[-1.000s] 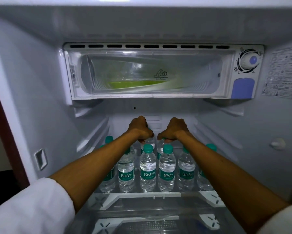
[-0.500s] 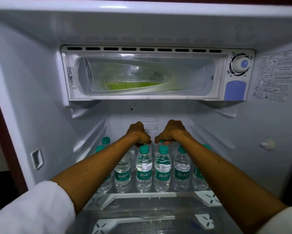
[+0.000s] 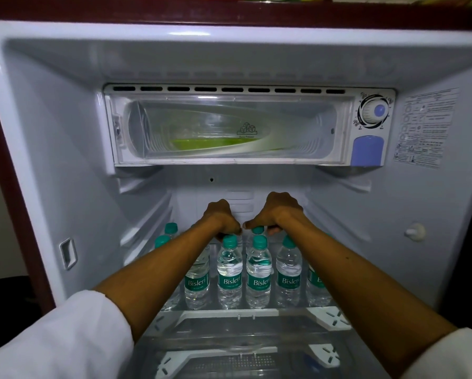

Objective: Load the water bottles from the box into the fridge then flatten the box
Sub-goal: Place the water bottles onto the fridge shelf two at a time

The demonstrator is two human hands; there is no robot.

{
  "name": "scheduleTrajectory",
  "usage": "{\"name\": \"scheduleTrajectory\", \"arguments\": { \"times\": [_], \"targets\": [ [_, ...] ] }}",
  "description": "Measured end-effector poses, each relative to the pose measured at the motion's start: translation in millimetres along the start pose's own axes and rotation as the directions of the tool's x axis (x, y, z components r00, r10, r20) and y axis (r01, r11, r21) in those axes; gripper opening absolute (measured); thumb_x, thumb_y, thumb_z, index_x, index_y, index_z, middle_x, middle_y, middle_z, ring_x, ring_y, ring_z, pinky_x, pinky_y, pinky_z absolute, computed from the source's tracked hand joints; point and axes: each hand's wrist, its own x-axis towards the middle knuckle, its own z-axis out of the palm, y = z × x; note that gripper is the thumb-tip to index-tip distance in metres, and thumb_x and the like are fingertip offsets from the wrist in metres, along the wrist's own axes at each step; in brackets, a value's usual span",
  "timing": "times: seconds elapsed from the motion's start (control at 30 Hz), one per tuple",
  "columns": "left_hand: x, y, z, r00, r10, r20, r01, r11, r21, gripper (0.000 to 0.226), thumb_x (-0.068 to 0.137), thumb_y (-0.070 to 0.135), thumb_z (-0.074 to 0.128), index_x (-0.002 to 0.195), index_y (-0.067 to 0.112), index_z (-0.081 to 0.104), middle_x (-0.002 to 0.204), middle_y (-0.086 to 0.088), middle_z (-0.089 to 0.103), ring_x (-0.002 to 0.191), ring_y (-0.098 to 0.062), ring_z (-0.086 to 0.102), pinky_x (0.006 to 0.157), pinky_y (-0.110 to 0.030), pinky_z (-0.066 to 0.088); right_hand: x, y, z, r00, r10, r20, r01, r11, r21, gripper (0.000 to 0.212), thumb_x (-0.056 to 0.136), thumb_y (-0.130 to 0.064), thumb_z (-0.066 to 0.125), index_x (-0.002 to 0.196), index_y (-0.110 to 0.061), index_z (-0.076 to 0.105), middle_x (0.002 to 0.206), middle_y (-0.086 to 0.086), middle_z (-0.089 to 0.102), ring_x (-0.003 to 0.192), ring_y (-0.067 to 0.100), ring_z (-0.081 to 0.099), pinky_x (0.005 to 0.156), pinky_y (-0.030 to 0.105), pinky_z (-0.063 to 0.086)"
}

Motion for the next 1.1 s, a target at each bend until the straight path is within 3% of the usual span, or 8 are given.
{"name": "scheduleTrajectory", "arguments": {
  "times": [0.07, 0.2, 0.3, 0.43, 0.67, 0.77, 1.1],
  "targets": [
    [-3, 1, -3, 1.0, 0.01, 0.0, -0.01, 1.0, 0.009, 0.047, 0.076, 0.03, 0.081, 0.11, 0.004, 0.061, 0.101, -0.011, 0.064, 0.082, -0.021, 0.065, 0.071, -0.026, 0.057, -2, 2, -6, 1.0, -0.007, -0.029, 0.007, 1.0, 0.024, 0.056, 0.063, -0.066, 0.079, 0.078, -0.016, 0.061, 0.069, -0.002, 0.07, 0.055, 0.009, 0.066, 0.062, 0.023, 0.057],
    [-6, 2, -7, 0.999, 0.04, -0.002, -0.04, 0.999, 0.034, 0.044, 0.079, 0.029, 0.079, 0.113, 0.005, 0.065, 0.109, -0.012, 0.068, 0.093, -0.023, 0.069, 0.083, -0.031, 0.058, -3, 2, -10, 0.997, -0.077, -0.006, 0.077, 0.997, 0.027, 0.046, 0.069, -0.055, 0.081, 0.075, -0.017, 0.057, 0.07, -0.003, 0.06, 0.055, 0.006, 0.055, 0.045, 0.019, 0.037],
    [-8, 1, -6, 0.998, 0.059, -0.012, -0.058, 0.997, 0.057, 0.044, 0.08, 0.026, 0.078, 0.116, 0.005, 0.065, 0.114, -0.013, 0.067, 0.098, -0.025, 0.067, 0.088, -0.033, 0.057, -3, -1, -5, 0.992, -0.118, 0.054, 0.119, 0.993, -0.014, 0.039, 0.072, -0.045, 0.083, 0.087, -0.014, 0.065, 0.076, -0.002, 0.063, 0.057, 0.007, 0.056, 0.046, 0.018, 0.038],
    [-6, -2, -4, 0.995, 0.096, -0.019, -0.094, 0.992, 0.082, 0.043, 0.082, 0.022, 0.076, 0.119, 0.004, 0.065, 0.12, -0.012, 0.064, 0.106, -0.025, 0.063, 0.092, -0.031, 0.053, -1, -3, -2, 0.993, -0.119, 0.017, 0.119, 0.992, -0.034, 0.04, 0.074, -0.041, 0.082, 0.086, -0.014, 0.056, 0.07, -0.003, 0.053, 0.055, 0.008, 0.053, 0.046, 0.018, 0.037],
    [-2, -3, -8, 0.992, 0.118, 0.034, -0.122, 0.985, 0.126, 0.043, 0.083, 0.019, 0.075, 0.122, 0.004, 0.064, 0.121, -0.012, 0.064, 0.107, -0.025, 0.063, 0.095, -0.032, 0.053, 1, 0, 3, 0.993, -0.118, -0.03, 0.116, 0.99, -0.075, 0.046, 0.077, -0.044, 0.079, 0.097, -0.013, 0.051, 0.09, 0.002, 0.055, 0.064, 0.013, 0.052, 0.068, 0.024, 0.045],
    [-2, -4, -9, 0.992, 0.118, 0.046, -0.123, 0.982, 0.141, 0.042, 0.084, 0.019, 0.074, 0.123, 0.005, 0.064, 0.121, -0.012, 0.065, 0.106, -0.025, 0.063, 0.095, -0.033, 0.053, 0, 0, 5, 0.992, -0.118, -0.037, 0.115, 0.991, -0.074, 0.048, 0.079, -0.044, 0.078, 0.105, -0.012, 0.054, 0.095, 0.004, 0.057, 0.077, 0.016, 0.055, 0.071, 0.024, 0.046],
    [-4, -7, -14, 0.993, 0.096, 0.074, -0.105, 0.988, 0.118, 0.04, 0.085, 0.02, 0.073, 0.121, 0.006, 0.064, 0.119, -0.012, 0.066, 0.104, -0.026, 0.065, 0.093, -0.032, 0.054, -6, -2, 7, 0.992, -0.1, -0.08, 0.095, 0.993, -0.064, 0.055, 0.081, -0.043, 0.077, 0.12, -0.01, 0.056, 0.1, 0.005, 0.057, 0.083, 0.018, 0.054, 0.077, 0.026, 0.047]
  ]
}}
